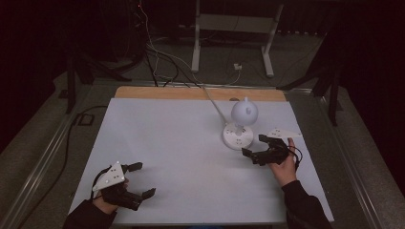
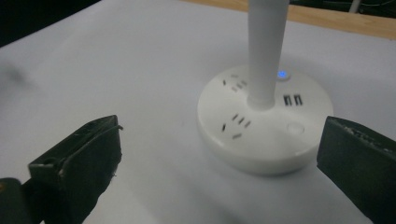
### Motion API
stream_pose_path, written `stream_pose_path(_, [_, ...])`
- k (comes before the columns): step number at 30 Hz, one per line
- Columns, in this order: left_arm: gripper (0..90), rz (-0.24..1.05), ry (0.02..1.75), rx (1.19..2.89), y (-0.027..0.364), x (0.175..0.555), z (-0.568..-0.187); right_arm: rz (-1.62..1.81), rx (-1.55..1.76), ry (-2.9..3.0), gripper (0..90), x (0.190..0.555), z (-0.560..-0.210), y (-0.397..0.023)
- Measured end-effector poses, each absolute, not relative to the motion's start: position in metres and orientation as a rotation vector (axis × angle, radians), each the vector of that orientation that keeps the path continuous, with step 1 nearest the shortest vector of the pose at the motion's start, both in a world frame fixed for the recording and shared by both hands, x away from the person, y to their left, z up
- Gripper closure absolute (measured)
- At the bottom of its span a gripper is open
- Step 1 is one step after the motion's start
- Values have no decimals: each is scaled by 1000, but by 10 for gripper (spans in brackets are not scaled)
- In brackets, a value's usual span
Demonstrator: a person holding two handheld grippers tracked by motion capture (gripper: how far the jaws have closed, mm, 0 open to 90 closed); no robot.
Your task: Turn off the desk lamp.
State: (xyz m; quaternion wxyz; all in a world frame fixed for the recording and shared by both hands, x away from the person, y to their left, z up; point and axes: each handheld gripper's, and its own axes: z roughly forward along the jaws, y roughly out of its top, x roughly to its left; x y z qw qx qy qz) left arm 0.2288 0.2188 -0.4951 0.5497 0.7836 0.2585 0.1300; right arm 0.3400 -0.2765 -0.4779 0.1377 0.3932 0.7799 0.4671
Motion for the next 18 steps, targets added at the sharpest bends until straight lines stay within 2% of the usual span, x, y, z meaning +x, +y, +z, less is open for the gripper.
stream_pose_path(18, [4, 303, 615, 1857, 218, 230, -496, 1337, 1131, 2330, 0, 281, -494, -287])
